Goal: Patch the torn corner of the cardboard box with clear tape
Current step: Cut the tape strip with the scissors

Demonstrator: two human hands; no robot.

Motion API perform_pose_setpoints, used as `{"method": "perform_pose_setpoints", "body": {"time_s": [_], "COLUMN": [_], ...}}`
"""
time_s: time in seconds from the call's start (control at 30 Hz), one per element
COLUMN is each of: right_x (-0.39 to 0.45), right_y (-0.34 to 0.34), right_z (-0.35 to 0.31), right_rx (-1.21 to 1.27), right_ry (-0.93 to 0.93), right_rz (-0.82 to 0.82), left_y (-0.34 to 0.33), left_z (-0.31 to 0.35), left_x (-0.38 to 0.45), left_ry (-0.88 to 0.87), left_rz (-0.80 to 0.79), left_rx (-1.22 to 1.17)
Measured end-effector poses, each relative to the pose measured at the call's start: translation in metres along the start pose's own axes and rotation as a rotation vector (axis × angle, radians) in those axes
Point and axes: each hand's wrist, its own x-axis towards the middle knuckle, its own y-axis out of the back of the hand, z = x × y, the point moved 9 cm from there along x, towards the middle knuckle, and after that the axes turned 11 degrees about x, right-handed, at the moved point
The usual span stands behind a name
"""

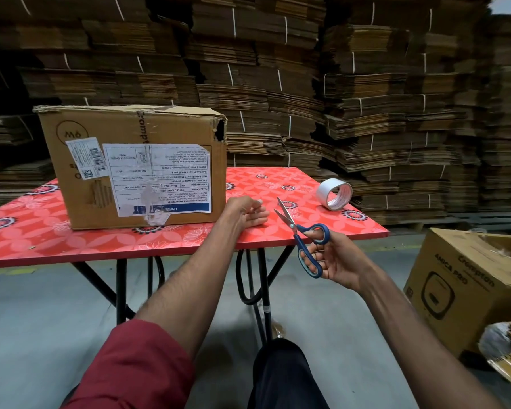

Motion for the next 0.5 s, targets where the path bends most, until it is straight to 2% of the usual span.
{"method": "perform_pose_setpoints", "body": {"time_s": [0.5], "right_x": [0.016], "right_y": [-0.014], "right_z": [-0.01], "right_rx": [-0.028], "right_ry": [-0.031], "right_rz": [0.014], "left_y": [0.002], "left_z": [0.0], "left_x": [-0.003], "left_ry": [-0.004], "left_rz": [0.006], "left_rx": [0.002]}}
